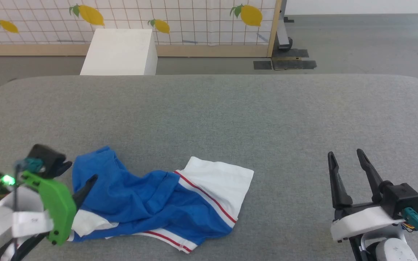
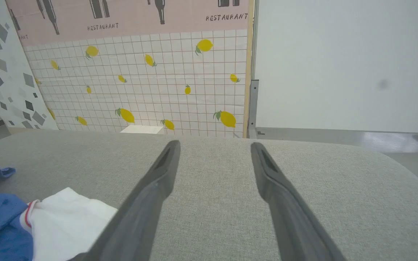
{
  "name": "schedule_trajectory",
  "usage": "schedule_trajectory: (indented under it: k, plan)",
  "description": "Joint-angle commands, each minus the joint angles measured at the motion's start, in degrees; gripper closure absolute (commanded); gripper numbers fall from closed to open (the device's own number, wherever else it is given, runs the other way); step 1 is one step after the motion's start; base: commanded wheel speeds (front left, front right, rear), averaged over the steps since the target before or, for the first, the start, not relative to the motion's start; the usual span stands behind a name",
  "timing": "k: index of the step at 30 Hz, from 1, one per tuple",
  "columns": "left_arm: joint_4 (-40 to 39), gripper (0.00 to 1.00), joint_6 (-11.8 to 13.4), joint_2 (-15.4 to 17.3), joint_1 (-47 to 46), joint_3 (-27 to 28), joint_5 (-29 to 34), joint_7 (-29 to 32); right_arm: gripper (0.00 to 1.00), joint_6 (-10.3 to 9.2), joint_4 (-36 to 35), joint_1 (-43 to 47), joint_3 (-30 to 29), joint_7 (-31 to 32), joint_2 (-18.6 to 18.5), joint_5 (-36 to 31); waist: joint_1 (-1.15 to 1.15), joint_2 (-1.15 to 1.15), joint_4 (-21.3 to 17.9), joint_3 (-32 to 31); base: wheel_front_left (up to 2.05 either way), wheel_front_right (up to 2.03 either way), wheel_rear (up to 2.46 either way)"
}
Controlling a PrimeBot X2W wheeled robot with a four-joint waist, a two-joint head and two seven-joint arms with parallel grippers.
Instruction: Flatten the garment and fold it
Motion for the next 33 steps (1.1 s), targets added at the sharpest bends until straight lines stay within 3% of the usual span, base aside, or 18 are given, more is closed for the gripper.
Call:
schedule_trajectory:
  k: [1,6,9,12,16,19,22,24,27,29,33]
  plan:
    - [-0.1,0.00,-1.0,-1.1,-1.9,-0.3,1.7,1.7,0.00,-0.09,0.0,0.4,0.1,-0.3,0.0,0.2,0.00,0.00,-0.4,-0.2,0.00,0.00,0.00]
    - [1.4,0.00,-4.0,-5.2,-6.3,-1.0,4.8,6.3,0.00,-0.09,0.4,0.4,0.7,-0.3,0.0,0.2,0.00,0.00,-1.5,-0.8,0.00,0.00,0.00]
    - [3.0,0.00,-3.0,-6.6,-7.9,0.1,6.9,4.0,0.00,-0.09,0.4,0.3,0.9,-0.3,0.0,0.0,0.00,0.00,-2.0,-1.1,0.00,0.00,0.00]
    - [5.4,0.00,1.0,-7.4,-7.1,2.7,8.4,-3.5,0.00,-0.09,0.2,0.0,0.7,-0.3,0.0,-0.4,0.00,0.00,-2.1,-1.5,0.00,0.00,0.00]
    - [9.6,0.00,8.7,-7.8,-2.5,6.4,9.5,-16.4,0.00,-0.09,-0.1,-0.8,0.8,-0.3,-0.8,-0.9,0.00,0.00,-1.3,-1.6,0.00,0.00,0.00]
    - [11.1,0.00,14.1,-9.1,2.2,11.1,8.7,-19.9,0.00,-0.09,-0.3,-2.1,1.7,-0.3,-1.7,-1.3,0.00,0.00,-0.3,-1.2,0.00,0.00,0.00]
    - [8.3,0.00,19.3,-12.9,7.9,22.6,13.2,-20.2,0.00,-0.09,-0.3,-4.4,3.5,-0.3,-3.3,-1.5,0.00,0.00,1.1,-0.5,0.00,0.00,0.00]
    - [5.7,0.00,20.9,-16.4,13.8,31.5,17.7,-20.2,0.00,-0.09,0.3,-6.3,5.3,0.1,-4.7,-1.3,0.00,0.00,1.8,-0.2,0.00,0.00,0.00]
    - [2.4,0.00,20.9,-22.2,22.4,43.1,25.3,-20.2,0.00,-0.09,1.1,-9.8,8.8,1.7,-7.1,-0.4,0.00,0.00,2.8,0.1,0.00,0.00,0.00]
    - [0.4,0.00,19.2,-26.7,27.4,50.1,29.9,-20.2,0.00,-0.09,2.0,-12.5,12.4,4.3,-9.4,0.7,0.00,0.00,3.3,0.3,0.00,0.00,0.00]
    - [-0.6,0.00,12.4,-35.2,35.3,61.5,36.4,-20.2,0.00,-0.09,4.4,-19.8,24.2,13.7,-16.0,5.1,0.00,0.00,4.1,0.8,0.00,0.00,0.00]
